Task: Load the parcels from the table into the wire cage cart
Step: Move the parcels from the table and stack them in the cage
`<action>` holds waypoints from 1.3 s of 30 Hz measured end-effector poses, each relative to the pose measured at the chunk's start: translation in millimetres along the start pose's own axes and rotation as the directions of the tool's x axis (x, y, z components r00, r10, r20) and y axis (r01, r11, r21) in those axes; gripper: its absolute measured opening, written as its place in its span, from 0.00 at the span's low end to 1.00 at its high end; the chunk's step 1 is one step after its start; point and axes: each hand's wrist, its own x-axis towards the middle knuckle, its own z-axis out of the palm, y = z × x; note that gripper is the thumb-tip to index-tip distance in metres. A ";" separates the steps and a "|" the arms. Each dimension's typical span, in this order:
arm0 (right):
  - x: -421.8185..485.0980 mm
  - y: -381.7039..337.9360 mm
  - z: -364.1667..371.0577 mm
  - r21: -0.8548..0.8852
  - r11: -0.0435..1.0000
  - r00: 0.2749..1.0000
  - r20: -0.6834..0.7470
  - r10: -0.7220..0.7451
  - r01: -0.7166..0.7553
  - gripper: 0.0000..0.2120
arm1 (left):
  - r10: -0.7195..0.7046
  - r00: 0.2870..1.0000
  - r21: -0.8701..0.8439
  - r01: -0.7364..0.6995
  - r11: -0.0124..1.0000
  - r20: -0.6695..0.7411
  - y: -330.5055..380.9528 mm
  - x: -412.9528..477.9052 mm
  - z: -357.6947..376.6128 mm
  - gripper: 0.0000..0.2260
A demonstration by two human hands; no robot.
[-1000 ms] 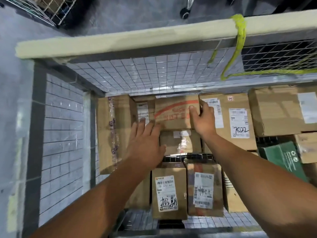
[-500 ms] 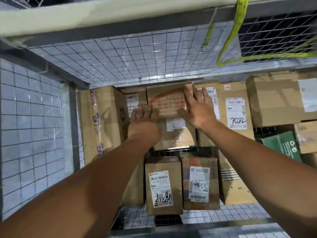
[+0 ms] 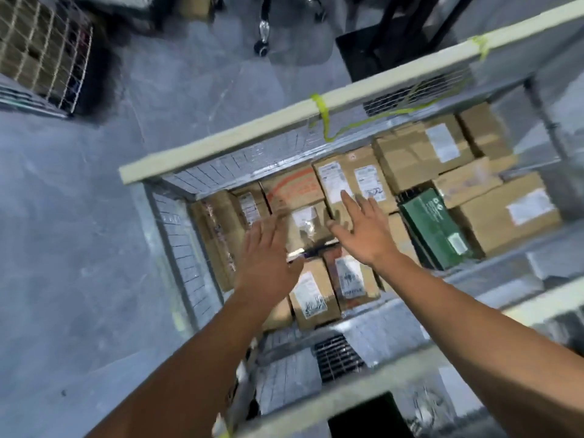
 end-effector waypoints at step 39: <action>-922.5 -4.8 194.3 0.955 0.275 0.009 -0.276 0.961 -0.113 0.35 | 0.956 0.244 -0.123 -0.956 0.265 0.164 204.4 -659.8 53.1 0.34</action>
